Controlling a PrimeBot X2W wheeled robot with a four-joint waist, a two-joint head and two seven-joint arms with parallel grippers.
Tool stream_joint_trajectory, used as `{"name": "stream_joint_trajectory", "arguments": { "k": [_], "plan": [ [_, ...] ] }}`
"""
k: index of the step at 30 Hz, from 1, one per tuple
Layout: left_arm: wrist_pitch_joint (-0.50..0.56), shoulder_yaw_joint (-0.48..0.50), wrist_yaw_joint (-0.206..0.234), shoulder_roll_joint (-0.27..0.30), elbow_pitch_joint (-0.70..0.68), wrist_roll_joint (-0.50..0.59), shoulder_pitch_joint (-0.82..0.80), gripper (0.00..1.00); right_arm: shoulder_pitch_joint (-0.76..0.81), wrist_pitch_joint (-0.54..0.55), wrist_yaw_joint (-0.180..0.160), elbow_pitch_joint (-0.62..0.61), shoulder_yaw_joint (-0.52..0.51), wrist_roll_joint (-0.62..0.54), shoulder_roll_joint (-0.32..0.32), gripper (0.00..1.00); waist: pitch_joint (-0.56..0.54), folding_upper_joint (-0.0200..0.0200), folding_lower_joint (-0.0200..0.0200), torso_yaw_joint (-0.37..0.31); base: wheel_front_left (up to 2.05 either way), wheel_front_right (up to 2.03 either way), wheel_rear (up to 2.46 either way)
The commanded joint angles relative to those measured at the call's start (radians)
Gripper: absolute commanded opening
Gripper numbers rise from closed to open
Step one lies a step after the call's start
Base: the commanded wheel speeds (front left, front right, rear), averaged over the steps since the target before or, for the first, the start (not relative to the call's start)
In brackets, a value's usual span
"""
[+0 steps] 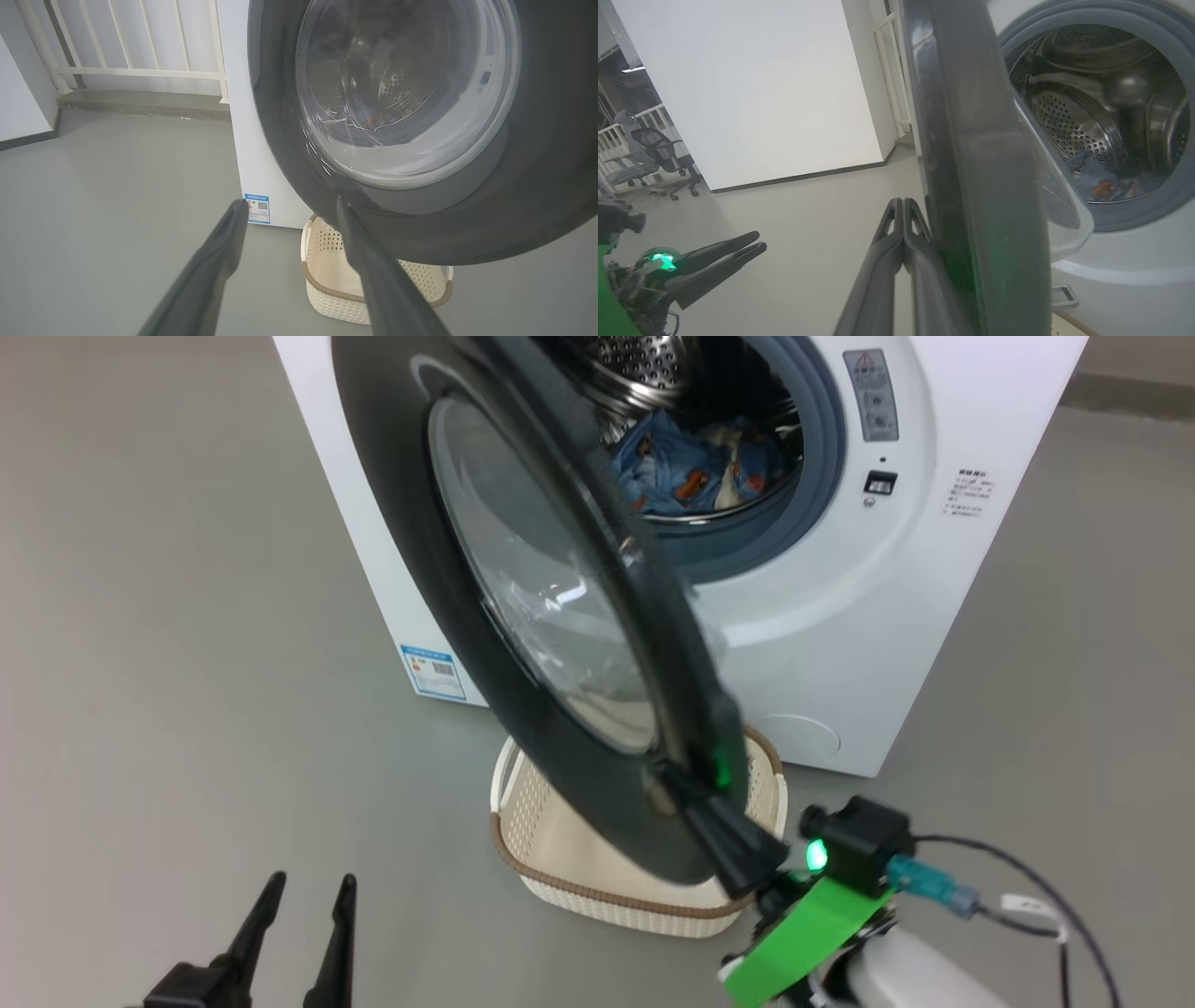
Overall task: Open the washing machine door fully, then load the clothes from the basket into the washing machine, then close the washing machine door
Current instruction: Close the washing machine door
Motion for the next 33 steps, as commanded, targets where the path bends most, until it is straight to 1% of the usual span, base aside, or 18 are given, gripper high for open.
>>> {"name": "stream_joint_trajectory", "arguments": {
  "k": [1,8,9,18,25,33],
  "plan": [
    [-0.009,0.025,-0.002,0.004,-0.033,0.014,-0.055,1.0,-0.047,-0.008,-0.001,-0.007,-0.03,-0.008,-0.012,0.0,0.025,0.0,0.0,-0.001,0.0,0.0,0.0],
    [-0.009,0.006,-0.002,-0.025,-0.057,0.02,-0.101,1.0,-0.119,-0.008,-0.001,0.011,-0.142,-0.028,-0.047,0.0,0.095,0.0,0.0,-0.001,0.0,0.0,0.0],
    [-0.009,0.006,-0.002,-0.025,-0.057,0.02,-0.101,1.0,-0.119,-0.008,-0.001,0.011,-0.142,-0.028,-0.047,0.0,0.095,0.0,0.0,-0.001,0.0,0.0,0.0],
    [-0.009,-0.009,-0.002,-0.054,-0.081,0.019,-0.168,1.0,-0.215,-0.008,-0.001,0.033,-0.257,-0.037,-0.096,0.0,0.164,0.0,0.0,0.019,0.0,0.0,0.0],
    [-0.009,-0.037,-0.002,-0.072,-0.101,0.015,-0.227,1.0,-0.324,-0.008,-0.001,0.078,-0.369,-0.021,-0.121,0.0,0.242,0.0,0.0,0.05,0.0,0.0,0.0],
    [-0.009,-0.073,-0.002,-0.082,-0.122,-0.001,-0.279,1.0,-0.444,-0.008,-0.001,0.138,-0.456,-0.021,-0.145,0.0,0.315,0.0,0.0,0.091,0.0,0.0,0.0]
  ]
}}
